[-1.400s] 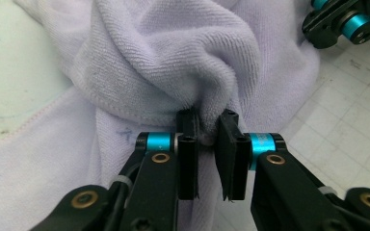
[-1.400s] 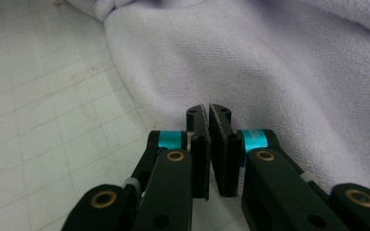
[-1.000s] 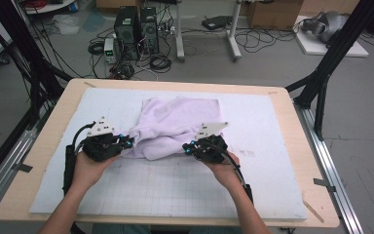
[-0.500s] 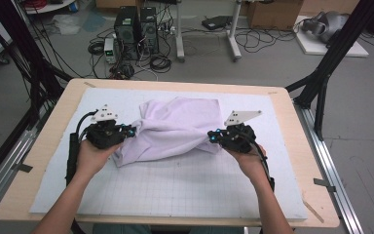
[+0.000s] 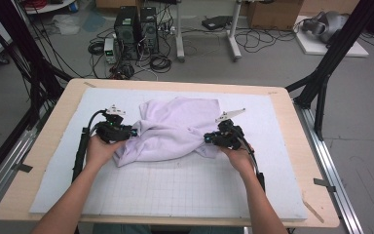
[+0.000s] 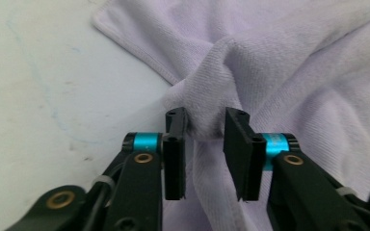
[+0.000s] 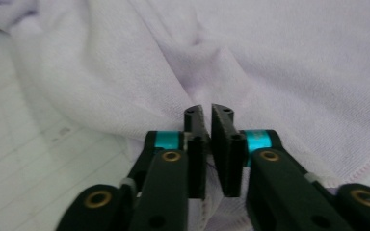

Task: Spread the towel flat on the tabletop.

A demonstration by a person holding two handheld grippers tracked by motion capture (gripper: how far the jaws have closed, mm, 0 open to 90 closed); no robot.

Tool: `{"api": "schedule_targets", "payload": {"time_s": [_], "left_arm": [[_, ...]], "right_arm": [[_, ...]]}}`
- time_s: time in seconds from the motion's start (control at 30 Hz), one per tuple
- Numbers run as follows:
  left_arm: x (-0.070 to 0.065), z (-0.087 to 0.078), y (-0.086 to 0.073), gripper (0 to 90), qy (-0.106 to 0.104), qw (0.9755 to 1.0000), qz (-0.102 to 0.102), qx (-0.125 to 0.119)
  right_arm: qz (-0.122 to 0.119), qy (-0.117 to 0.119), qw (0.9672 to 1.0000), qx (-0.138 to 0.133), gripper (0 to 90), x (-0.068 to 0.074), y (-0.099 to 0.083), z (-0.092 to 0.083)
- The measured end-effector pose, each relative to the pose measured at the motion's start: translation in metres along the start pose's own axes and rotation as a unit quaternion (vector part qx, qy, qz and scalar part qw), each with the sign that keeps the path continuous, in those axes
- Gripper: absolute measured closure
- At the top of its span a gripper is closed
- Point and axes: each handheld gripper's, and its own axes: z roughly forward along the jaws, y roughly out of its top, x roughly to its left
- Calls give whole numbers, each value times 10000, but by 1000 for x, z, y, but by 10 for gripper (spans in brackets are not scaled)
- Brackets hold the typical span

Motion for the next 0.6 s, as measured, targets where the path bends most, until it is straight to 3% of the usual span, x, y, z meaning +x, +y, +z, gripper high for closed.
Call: {"api": "schedule_targets", "payload": {"time_s": [0.1, 0.33, 0.47, 0.6], "left_arm": [[-5, -19, 0, 627, 15, 9999, 64, -142], [-24, -57, -4, 593, -33, 9982, 415, -442], [-38, -61, -16, 585, -269, 9963, 633, -520], [-45, -50, -31, 582, -462, 9958, 689, -385]], "right_arm": [[-60, 114, 9996, -238, 743, 7, 1, -13], [-463, 47, 9977, -490, 677, 36, 1, -36], [-566, 145, 9963, -632, 655, 49, 0, -43], [-651, 273, 9955, -639, 608, 62, -5, -30]]}}
